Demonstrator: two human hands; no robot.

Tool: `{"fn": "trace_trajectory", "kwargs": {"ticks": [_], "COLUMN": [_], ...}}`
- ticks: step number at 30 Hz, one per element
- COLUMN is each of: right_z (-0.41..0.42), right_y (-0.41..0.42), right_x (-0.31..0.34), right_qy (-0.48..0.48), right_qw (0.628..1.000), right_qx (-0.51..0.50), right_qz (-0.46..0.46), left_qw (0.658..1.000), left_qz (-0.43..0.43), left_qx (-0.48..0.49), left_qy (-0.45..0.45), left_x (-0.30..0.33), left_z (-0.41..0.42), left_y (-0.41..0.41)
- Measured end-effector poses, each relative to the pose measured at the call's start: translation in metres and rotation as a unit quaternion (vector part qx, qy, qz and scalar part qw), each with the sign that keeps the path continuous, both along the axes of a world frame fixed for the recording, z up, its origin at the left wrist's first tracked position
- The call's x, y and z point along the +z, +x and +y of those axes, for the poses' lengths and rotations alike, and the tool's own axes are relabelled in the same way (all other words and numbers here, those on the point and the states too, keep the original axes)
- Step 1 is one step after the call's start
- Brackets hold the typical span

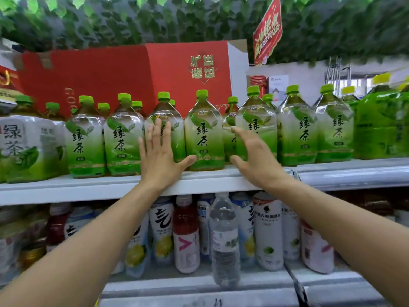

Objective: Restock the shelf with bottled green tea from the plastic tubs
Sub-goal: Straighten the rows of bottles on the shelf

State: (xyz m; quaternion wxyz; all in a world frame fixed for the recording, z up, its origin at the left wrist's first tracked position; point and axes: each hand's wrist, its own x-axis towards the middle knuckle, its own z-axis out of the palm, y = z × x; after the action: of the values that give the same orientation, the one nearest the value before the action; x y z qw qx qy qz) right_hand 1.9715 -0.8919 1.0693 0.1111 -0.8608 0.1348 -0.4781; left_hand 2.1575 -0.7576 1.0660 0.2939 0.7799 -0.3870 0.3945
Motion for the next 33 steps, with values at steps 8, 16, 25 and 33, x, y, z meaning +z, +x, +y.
{"fn": "trace_trajectory", "kwargs": {"ticks": [8,16,25,33], "right_z": [-0.051,-0.057,-0.056,-0.050], "right_y": [-0.040,-0.035,-0.033,-0.028], "right_x": [0.002,0.003,0.005,-0.001], "right_qy": [0.125,0.147,0.187,0.161], "right_qw": [0.991,0.989,0.979,0.985], "right_qx": [-0.030,0.010,0.077,0.063], "right_qz": [-0.032,-0.015,-0.033,-0.008], "left_qw": [0.999,0.998,0.998,0.999], "left_qz": [0.023,0.003,-0.004,-0.008], "left_qx": [-0.004,0.002,0.026,0.036], "left_qy": [-0.046,-0.066,-0.061,-0.036], "left_x": [0.004,0.000,0.000,-0.001], "left_z": [-0.056,-0.059,-0.062,-0.060], "left_y": [-0.040,-0.040,-0.042,-0.042]}}
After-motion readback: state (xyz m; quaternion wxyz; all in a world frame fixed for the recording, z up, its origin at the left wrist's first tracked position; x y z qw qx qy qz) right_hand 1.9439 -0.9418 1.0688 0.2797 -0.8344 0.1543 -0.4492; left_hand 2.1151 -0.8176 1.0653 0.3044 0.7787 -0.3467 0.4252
